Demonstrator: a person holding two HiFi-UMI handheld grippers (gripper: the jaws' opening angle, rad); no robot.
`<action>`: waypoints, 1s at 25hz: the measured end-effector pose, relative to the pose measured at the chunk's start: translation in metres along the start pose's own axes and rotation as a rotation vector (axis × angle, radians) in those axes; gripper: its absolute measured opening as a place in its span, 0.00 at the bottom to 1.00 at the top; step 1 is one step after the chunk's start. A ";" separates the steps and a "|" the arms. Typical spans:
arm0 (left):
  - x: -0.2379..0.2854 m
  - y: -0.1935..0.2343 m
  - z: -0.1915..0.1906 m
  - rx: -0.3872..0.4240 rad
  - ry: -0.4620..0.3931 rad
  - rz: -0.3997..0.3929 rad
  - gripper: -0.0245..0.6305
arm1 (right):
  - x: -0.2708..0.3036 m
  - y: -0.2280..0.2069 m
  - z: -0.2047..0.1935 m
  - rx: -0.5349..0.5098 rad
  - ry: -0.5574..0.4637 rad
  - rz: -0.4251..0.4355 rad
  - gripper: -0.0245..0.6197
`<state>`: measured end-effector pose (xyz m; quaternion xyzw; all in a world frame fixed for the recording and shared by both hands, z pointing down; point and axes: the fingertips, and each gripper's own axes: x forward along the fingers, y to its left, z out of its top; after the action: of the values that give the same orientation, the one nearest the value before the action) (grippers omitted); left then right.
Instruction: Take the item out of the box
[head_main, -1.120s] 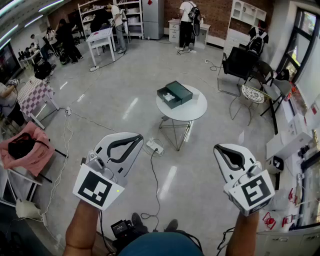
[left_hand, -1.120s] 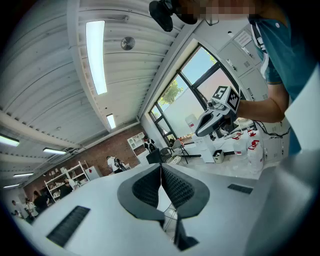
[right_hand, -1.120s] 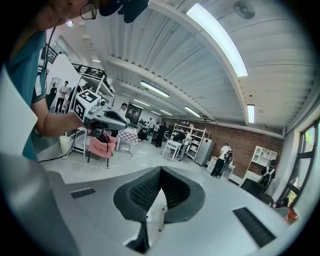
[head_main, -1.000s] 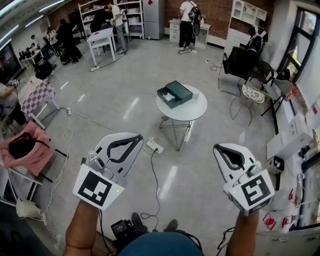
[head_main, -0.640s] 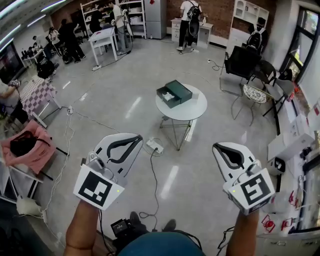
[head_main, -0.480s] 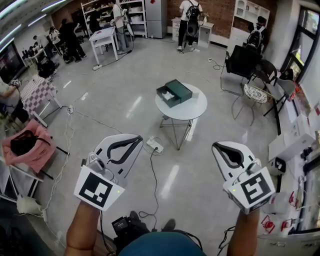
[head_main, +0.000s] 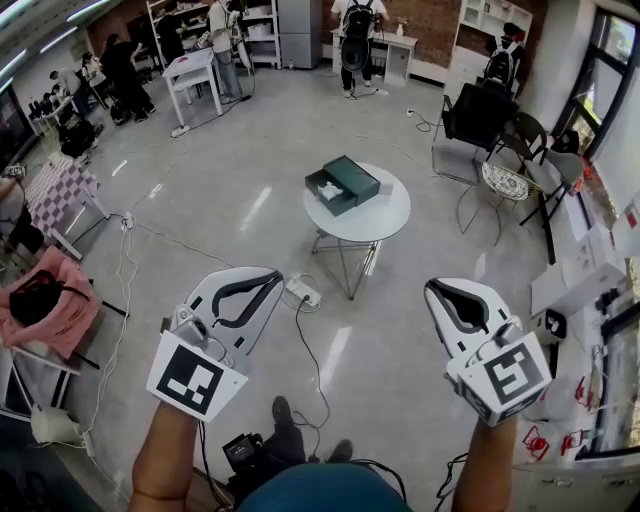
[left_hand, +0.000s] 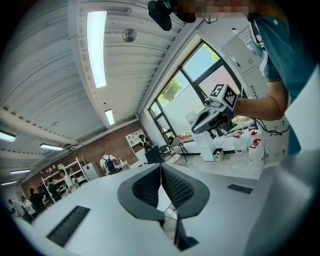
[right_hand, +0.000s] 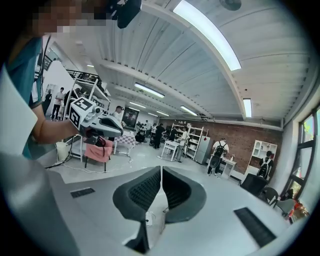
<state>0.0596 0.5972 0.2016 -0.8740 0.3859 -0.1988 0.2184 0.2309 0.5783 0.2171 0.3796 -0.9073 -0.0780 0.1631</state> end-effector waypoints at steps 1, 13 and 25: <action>0.003 0.013 -0.007 -0.004 -0.008 -0.008 0.07 | 0.013 0.000 0.004 0.005 0.004 -0.008 0.10; 0.032 0.165 -0.081 0.006 -0.088 -0.098 0.07 | 0.162 -0.006 0.053 0.050 0.050 -0.127 0.10; 0.039 0.254 -0.140 -0.005 -0.135 -0.138 0.07 | 0.267 0.004 0.089 0.045 0.077 -0.151 0.10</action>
<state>-0.1375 0.3813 0.1878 -0.9105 0.3096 -0.1529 0.2275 0.0209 0.3918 0.1986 0.4532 -0.8707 -0.0547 0.1831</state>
